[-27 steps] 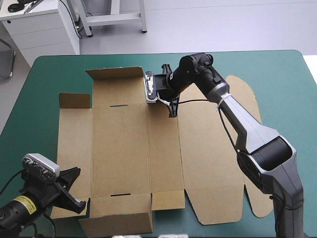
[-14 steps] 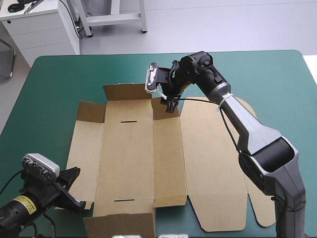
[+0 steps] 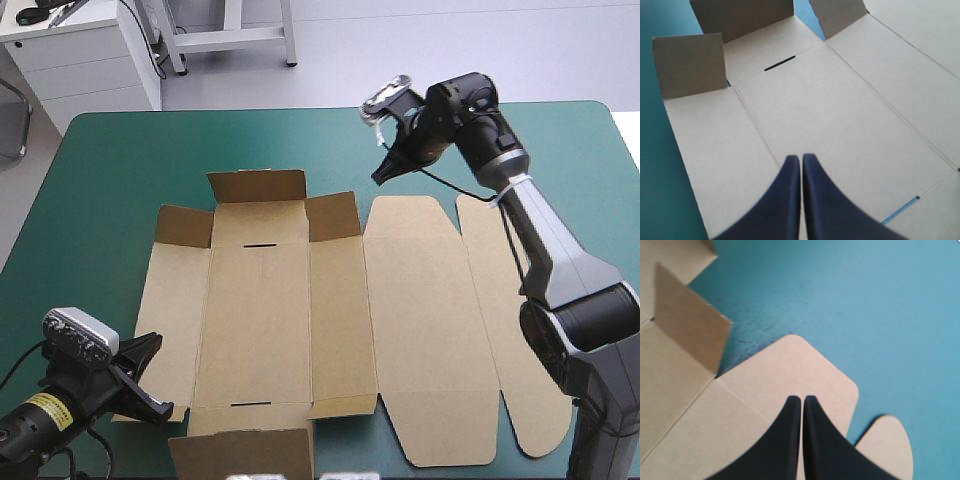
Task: Fold the box
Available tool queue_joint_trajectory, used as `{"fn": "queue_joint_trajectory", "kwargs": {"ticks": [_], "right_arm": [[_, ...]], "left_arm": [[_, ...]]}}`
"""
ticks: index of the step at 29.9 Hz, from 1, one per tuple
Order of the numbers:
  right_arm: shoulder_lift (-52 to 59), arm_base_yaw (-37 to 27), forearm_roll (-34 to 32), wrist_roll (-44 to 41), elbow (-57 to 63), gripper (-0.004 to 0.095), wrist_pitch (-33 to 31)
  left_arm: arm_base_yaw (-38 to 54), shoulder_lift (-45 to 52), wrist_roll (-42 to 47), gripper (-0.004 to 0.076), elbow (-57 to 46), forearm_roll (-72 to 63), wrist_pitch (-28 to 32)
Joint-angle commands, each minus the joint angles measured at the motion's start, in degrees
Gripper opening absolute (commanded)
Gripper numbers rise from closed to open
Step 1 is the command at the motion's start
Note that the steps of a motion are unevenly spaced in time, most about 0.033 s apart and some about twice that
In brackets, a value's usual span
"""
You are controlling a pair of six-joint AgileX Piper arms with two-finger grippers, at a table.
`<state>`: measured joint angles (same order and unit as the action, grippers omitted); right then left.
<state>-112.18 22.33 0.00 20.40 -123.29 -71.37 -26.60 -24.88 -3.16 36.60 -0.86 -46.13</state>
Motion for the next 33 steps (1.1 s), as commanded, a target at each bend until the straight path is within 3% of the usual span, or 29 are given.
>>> {"fn": "queue_joint_trajectory", "kwargs": {"ticks": [1, 6, 12, 19, 29, 33], "right_arm": [[5.0, -5.2, 2.0, -7.4, -1.3, -0.0015, -0.5], [6.9, -10.6, 10.2, -8.0, -1.3, -0.0015, -0.5], [10.2, -12.4, 6.5, -8.0, 3.9, -0.0014, -0.5], [18.8, -14.7, 6.1, -6.0, 20.9, -0.0014, 0.9], [38.5, -18.5, 7.0, -6.4, 48.6, -0.0014, 13.1], [46.9, -19.3, 7.3, -6.5, 57.8, -0.0014, 14.4]], "left_arm": [[-0.3, -0.4, 0.3, -0.0008, 2.0, -0.2, 5.5], [-0.3, -0.4, -0.3, -0.0008, 2.0, -0.2, 6.1], [-0.3, -0.4, -0.3, -0.0008, 2.0, -0.8, 5.9], [-0.3, -0.4, 0.1, -0.0008, 2.0, -0.8, 5.6], [-0.3, -0.4, 0.5, -0.0008, 2.0, -1.9, 5.7], [-0.3, -0.4, 0.5, -0.0008, 2.0, -2.1, 6.0]]}}
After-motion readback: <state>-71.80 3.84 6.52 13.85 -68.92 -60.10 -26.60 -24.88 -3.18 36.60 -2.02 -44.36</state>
